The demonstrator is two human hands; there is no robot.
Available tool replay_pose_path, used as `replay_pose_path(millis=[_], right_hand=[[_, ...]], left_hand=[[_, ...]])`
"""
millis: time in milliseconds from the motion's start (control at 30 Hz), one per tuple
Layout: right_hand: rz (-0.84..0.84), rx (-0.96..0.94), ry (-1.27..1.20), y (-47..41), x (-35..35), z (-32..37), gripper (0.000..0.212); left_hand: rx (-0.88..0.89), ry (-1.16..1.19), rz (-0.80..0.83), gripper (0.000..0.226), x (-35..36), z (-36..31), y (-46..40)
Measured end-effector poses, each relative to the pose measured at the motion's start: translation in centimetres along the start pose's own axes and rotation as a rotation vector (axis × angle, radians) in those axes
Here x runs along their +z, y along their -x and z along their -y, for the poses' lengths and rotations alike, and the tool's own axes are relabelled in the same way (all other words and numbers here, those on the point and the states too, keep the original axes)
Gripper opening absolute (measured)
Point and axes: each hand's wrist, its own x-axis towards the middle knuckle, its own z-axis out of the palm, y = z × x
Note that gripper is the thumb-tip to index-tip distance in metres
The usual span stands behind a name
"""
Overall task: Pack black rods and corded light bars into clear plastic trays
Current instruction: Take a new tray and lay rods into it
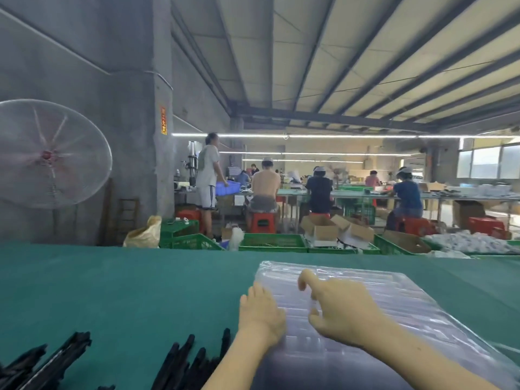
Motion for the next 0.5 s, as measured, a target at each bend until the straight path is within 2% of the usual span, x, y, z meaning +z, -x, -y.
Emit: replay_pose_path(millis=[67, 200, 300, 400, 500], right_hand=[[-0.077, 0.016, -0.036, -1.3, -0.2, -0.1, 0.034], [-0.159, 0.013, -0.034, -3.1, -1.3, -0.5, 0.035], [-0.162, 0.092, -0.244, -3.5, -2.8, -2.4, 0.030], [-0.146, 0.151, -0.434, -4.1, -4.2, -4.0, 0.029], [-0.120, 0.136, -0.459, -5.2, -5.1, -4.6, 0.029]], left_hand=[[-0.006, -0.005, -0.043, 0.063, 0.3, -0.1, -0.6], [-0.004, -0.088, -0.062, 0.057, -0.4, -0.2, -1.9], [0.081, -0.136, -0.118, 0.066, 0.0, 0.3, -2.5], [0.113, 0.092, -0.015, 0.074, 0.5, 1.2, -3.2], [0.104, -0.001, 0.005, 0.074, 0.5, 1.1, -3.7]])
